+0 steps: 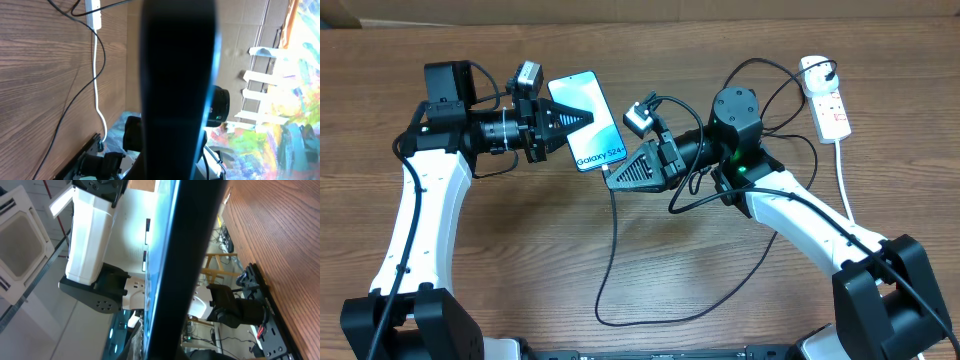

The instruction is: Plug charger to phone and switch on socket

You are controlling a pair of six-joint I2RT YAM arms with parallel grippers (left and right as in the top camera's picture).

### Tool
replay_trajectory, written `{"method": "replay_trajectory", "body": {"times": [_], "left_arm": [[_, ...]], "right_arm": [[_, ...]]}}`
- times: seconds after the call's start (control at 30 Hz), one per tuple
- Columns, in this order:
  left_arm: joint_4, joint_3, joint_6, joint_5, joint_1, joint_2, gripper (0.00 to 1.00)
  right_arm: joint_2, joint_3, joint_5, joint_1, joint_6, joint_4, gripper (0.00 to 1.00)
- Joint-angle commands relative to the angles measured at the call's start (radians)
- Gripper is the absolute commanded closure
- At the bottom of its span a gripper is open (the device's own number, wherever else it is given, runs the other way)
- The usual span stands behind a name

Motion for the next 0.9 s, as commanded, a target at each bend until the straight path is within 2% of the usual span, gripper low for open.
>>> {"method": "replay_trajectory", "body": {"times": [0.0, 0.87], "left_arm": [[0.005, -0.002, 0.005, 0.045, -0.001, -0.002, 0.96], [0.007, -0.002, 0.043, 0.096, -0.001, -0.002, 0.96]], "right_arm": [[-0.004, 0.003, 0.019, 0.003, -0.005, 0.002, 0.96], [-0.004, 0.003, 0.019, -0.024, -0.001, 0.002, 0.96]]}}
